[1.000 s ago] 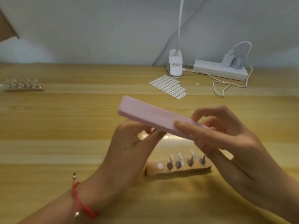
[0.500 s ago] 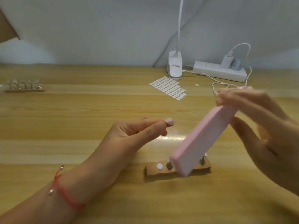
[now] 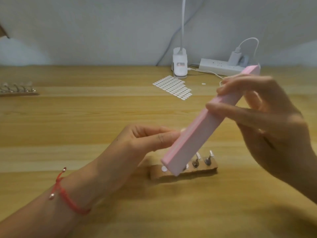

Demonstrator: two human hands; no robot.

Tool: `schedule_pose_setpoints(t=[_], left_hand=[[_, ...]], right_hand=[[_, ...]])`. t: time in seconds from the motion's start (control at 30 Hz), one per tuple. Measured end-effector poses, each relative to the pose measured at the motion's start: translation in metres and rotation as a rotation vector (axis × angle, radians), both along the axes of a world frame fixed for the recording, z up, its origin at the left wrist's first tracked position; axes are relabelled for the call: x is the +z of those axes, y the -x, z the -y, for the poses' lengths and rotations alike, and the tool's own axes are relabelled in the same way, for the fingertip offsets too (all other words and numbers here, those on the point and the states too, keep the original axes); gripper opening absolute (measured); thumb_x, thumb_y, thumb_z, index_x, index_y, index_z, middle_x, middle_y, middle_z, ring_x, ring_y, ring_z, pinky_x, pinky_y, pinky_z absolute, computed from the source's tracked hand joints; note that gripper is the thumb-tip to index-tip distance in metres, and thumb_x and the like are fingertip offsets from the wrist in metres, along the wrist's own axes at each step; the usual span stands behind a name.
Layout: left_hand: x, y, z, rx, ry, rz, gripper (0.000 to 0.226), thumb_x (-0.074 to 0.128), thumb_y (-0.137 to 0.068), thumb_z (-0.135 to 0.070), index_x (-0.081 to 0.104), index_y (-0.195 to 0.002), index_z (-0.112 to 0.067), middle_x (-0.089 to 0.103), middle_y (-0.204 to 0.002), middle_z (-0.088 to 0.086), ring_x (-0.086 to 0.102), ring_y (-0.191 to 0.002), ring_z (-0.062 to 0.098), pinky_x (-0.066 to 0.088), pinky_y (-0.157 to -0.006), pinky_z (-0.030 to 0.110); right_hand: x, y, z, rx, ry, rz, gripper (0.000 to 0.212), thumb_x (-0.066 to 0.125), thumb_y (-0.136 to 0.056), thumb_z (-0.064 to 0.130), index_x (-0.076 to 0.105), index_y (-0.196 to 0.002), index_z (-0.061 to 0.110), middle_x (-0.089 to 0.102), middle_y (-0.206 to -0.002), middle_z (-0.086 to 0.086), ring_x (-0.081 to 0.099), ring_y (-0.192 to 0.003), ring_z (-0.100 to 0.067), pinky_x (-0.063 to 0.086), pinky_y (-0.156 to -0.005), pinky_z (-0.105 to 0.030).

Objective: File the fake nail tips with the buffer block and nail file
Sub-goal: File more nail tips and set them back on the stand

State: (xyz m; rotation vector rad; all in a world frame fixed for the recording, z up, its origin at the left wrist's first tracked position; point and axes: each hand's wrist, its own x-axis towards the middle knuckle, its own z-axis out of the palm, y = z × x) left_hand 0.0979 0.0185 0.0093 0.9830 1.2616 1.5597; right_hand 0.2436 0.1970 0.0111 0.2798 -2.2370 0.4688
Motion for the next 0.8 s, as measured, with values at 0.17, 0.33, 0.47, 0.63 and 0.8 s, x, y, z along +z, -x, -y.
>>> schedule_pose_setpoints(t=[0.17, 0.33, 0.47, 0.63, 0.8], left_hand=[[0.0, -0.003, 0.0, -0.003, -0.027, -0.02, 0.025, 0.078, -0.065, -0.036, 0.08, -0.082, -0.017, 0.073, -0.079, -0.002, 0.067, -0.07, 0.008, 0.051, -0.066, 0.014], [-0.001, -0.003, -0.001, 0.036, -0.045, -0.094, 0.02, 0.068, -0.072, -0.028, 0.079, -0.081, -0.015, 0.072, -0.082, -0.003, 0.065, -0.073, 0.007, 0.049, -0.067, 0.014], [-0.004, 0.0, -0.001, 0.07, -0.028, -0.114, 0.023, 0.067, -0.071, -0.031, 0.079, -0.084, -0.017, 0.07, -0.081, -0.006, 0.064, -0.068, 0.007, 0.052, -0.062, 0.017], [-0.005, -0.002, -0.002, 0.06, -0.051, -0.155, 0.021, 0.066, -0.074, -0.03, 0.079, -0.085, -0.018, 0.07, -0.08, -0.008, 0.063, -0.07, 0.005, 0.048, -0.064, 0.013], [-0.006, -0.004, -0.003, 0.095, -0.075, -0.218, 0.013, 0.07, -0.075, -0.022, 0.08, -0.082, -0.018, 0.069, -0.08, -0.006, 0.063, -0.071, 0.005, 0.046, -0.064, 0.013]], right_hand=[[0.0, -0.001, 0.007, 0.046, 0.177, 0.117, 0.023, 0.064, -0.096, 0.021, 0.068, -0.118, 0.016, 0.057, -0.117, 0.009, 0.056, -0.118, -0.015, 0.048, -0.099, -0.029], [-0.012, -0.002, 0.014, 0.106, -0.021, 0.085, 0.044, 0.045, -0.094, -0.014, 0.064, -0.12, 0.017, 0.05, -0.119, -0.013, 0.051, -0.122, -0.031, 0.046, -0.1, -0.037], [-0.009, 0.003, 0.002, 0.041, 0.097, 0.055, 0.049, 0.045, -0.088, -0.024, 0.058, -0.122, 0.009, 0.049, -0.118, -0.014, 0.052, -0.116, -0.035, 0.045, -0.098, -0.049], [-0.014, 0.002, 0.01, 0.116, 0.057, 0.098, 0.039, 0.048, -0.091, -0.013, 0.062, -0.119, 0.01, 0.051, -0.117, -0.013, 0.052, -0.118, -0.031, 0.044, -0.101, -0.04], [-0.018, 0.003, 0.02, 0.164, 0.103, 0.101, 0.057, 0.049, -0.082, -0.025, 0.068, -0.117, 0.016, 0.052, -0.117, -0.011, 0.054, -0.118, -0.03, 0.045, -0.1, -0.044]])
